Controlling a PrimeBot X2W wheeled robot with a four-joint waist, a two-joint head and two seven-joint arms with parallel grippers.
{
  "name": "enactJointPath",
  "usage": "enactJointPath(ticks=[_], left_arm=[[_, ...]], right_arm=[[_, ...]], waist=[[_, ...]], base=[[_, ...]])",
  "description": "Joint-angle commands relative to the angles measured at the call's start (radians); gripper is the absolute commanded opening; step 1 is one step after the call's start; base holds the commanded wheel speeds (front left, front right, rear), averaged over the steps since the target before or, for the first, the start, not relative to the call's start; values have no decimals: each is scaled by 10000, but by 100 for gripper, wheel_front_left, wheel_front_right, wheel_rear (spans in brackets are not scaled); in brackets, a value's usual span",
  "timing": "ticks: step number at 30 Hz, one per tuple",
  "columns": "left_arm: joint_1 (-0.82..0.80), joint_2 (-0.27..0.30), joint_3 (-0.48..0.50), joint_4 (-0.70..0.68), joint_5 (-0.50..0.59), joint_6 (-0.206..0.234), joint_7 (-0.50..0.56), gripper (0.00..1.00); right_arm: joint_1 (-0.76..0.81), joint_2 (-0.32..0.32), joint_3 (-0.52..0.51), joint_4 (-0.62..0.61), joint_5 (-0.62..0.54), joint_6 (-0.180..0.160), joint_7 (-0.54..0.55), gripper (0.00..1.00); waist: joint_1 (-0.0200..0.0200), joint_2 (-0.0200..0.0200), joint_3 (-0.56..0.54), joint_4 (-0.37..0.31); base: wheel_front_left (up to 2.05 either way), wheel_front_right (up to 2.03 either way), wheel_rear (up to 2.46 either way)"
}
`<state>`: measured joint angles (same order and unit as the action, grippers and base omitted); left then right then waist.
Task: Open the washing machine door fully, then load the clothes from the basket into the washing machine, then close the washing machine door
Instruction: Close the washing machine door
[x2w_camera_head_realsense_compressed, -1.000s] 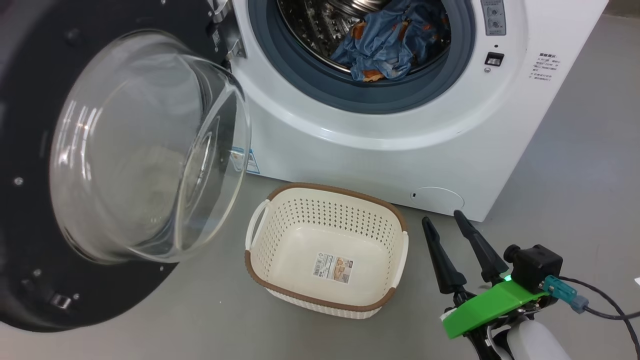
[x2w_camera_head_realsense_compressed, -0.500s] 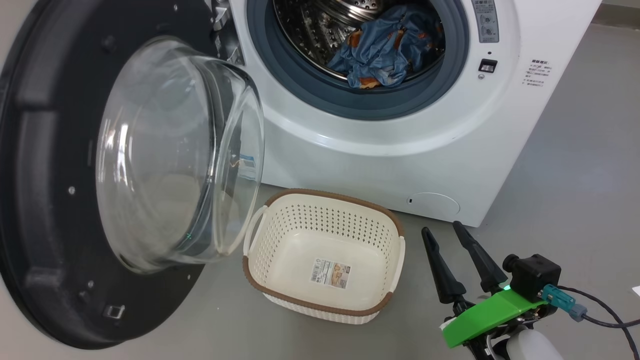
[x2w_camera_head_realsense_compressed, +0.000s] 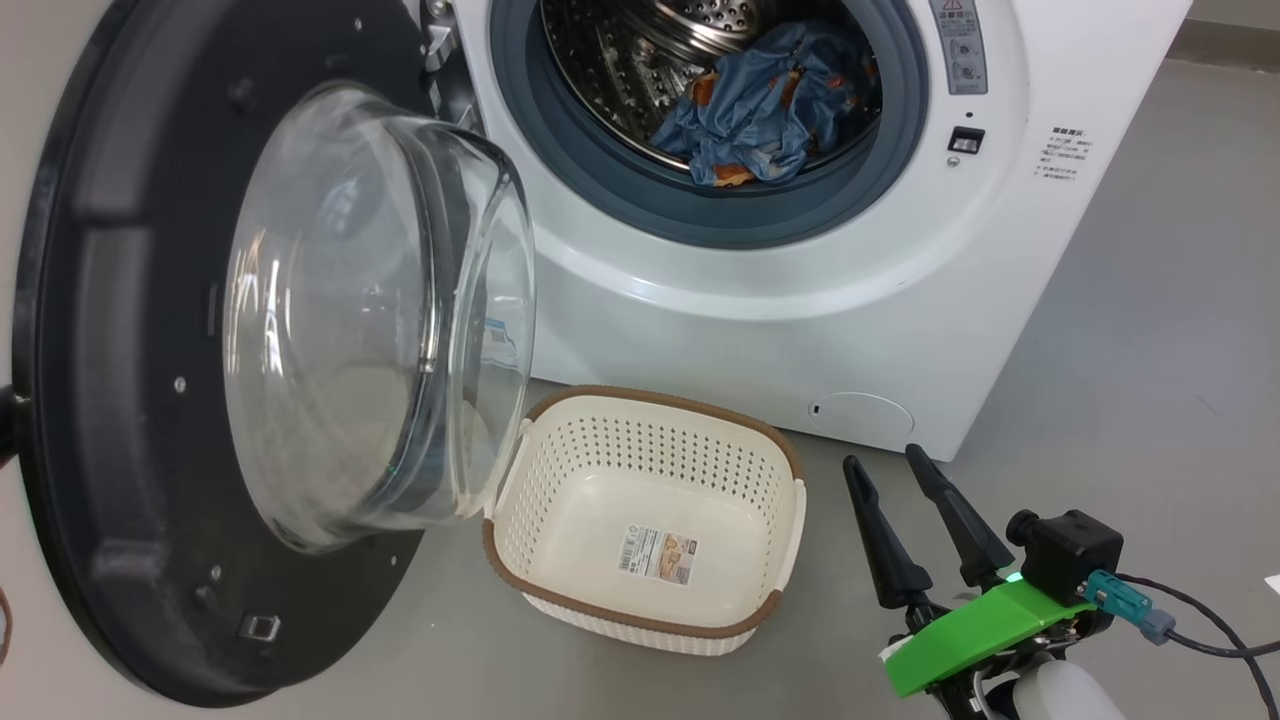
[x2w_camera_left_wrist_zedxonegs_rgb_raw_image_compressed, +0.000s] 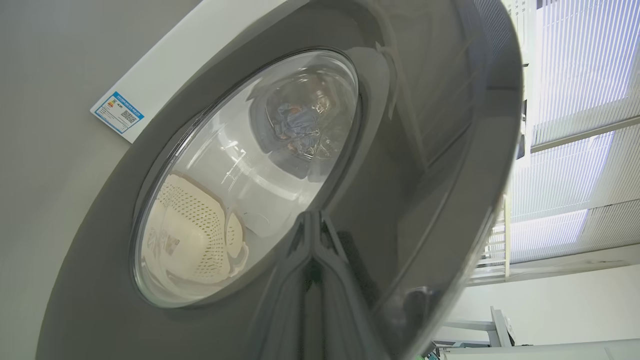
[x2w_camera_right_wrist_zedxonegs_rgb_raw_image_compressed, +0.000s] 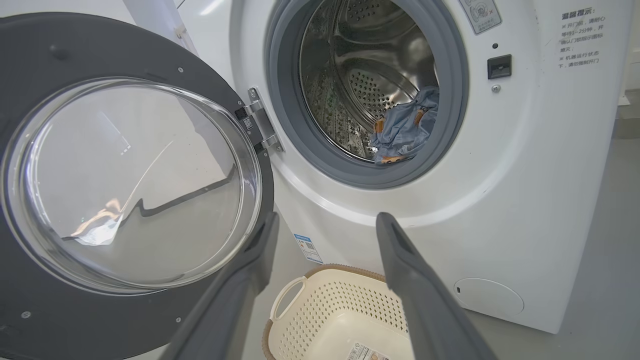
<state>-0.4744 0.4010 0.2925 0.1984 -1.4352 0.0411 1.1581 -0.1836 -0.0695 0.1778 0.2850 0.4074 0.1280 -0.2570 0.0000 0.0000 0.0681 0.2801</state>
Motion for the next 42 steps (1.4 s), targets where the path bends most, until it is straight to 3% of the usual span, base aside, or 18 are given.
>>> enactJointPath(ticks=[1,12,20,21,22,24,27,28,29,30,34,42], left_arm=[[-77,391,366,-341,27,-19,-82,0],[-60,224,367,-293,-44,-146,-129,0],[-4,277,501,-369,403,-726,-784,0],[16,290,511,-354,473,-815,-868,20],[32,294,499,-336,529,-899,-923,25],[89,308,507,-327,609,-1050,-1025,24],[168,304,536,-386,741,-1229,-1234,56],[168,304,536,-386,741,-1229,-1234,56],[209,333,548,-438,819,-1297,-1320,82],[255,368,559,-491,903,-1369,-1414,100],[472,429,591,-943,1322,-1616,-2038,100],[1559,739,127,-2464,2389,-1714,-4367,100]], right_arm=[[32,-1,220,-233,44,27,-48,100],[102,-49,138,-210,127,27,-48,100],[235,-113,102,-233,222,27,-48,100],[252,-121,93,-237,228,27,-48,100],[270,-129,77,-239,234,27,-48,100],[270,-159,74,-223,266,27,-48,100],[293,-191,66,-223,316,27,-48,100],[293,-191,66,-223,316,27,-48,100],[312,-191,72,-234,323,27,-48,100],[334,-190,72,-246,328,27,-48,100],[385,-200,81,-283,348,27,-48,100],[361,-241,165,-317,341,27,-48,100]], waist=[[0,0,-23,28],[0,0,-247,250],[0,0,-419,428],[0,0,-434,465],[0,0,-456,514],[0,0,-494,590],[0,0,-586,724],[0,0,-586,724],[0,0,-613,760],[0,0,-642,799],[0,0,-699,928],[0,0,-652,1010]], base=[[0,0,0],[0,0,0],[0,0,0],[0,0,0],[0,0,0],[0,0,0],[0,0,0],[0,0,0],[0,0,0],[0,0,0],[0,0,0],[0,0,0]])
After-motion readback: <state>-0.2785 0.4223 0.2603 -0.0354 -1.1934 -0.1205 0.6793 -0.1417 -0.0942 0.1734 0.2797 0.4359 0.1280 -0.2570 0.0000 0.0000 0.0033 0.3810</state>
